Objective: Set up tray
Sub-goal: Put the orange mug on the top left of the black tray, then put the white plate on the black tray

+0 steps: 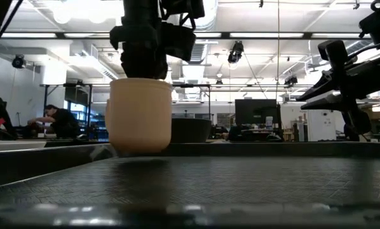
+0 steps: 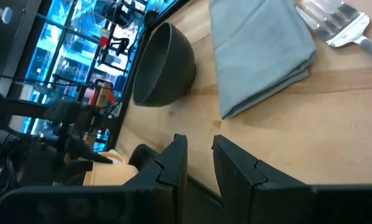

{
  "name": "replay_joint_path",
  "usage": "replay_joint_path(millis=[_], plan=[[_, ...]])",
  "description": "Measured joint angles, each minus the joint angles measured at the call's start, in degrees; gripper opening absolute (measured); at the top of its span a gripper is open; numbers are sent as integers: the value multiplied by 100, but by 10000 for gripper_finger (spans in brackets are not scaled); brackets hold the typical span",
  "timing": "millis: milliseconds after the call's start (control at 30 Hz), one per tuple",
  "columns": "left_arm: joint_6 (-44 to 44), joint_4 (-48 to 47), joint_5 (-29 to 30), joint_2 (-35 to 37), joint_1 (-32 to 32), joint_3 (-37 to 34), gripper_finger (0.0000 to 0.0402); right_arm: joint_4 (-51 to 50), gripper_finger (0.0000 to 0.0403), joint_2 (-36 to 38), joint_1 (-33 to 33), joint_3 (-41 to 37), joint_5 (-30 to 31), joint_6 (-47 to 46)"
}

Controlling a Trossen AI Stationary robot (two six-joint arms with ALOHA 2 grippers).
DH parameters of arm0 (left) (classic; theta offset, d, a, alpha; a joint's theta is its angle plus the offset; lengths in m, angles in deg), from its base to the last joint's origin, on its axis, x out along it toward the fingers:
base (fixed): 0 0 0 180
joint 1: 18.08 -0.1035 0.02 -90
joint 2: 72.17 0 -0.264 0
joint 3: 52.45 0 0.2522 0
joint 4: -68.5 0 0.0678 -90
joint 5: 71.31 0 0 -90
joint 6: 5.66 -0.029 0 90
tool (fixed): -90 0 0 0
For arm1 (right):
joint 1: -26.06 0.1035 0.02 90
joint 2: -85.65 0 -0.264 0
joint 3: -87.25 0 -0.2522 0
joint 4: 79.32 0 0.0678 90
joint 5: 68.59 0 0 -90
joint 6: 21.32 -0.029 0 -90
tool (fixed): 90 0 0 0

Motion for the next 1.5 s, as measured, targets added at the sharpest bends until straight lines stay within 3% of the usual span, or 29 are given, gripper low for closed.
replay_joint_path(millis=[367,833,1100,1300,1500], plan=[[473,25,416,11,-11,-35,3,0,68,-2,0,0,-7,199],[526,-76,137,40,28,9,76,0,68,-2,0,0,-3,333],[829,-209,215,514,26,86,82,2,68,-11,-2,0,8,452],[1085,-1120,180,914,86,28,82,2,68,-20,-2,0,11,549],[1046,-1164,-403,1280,378,-369,82,0,68,-150,-2,0,12,598]])
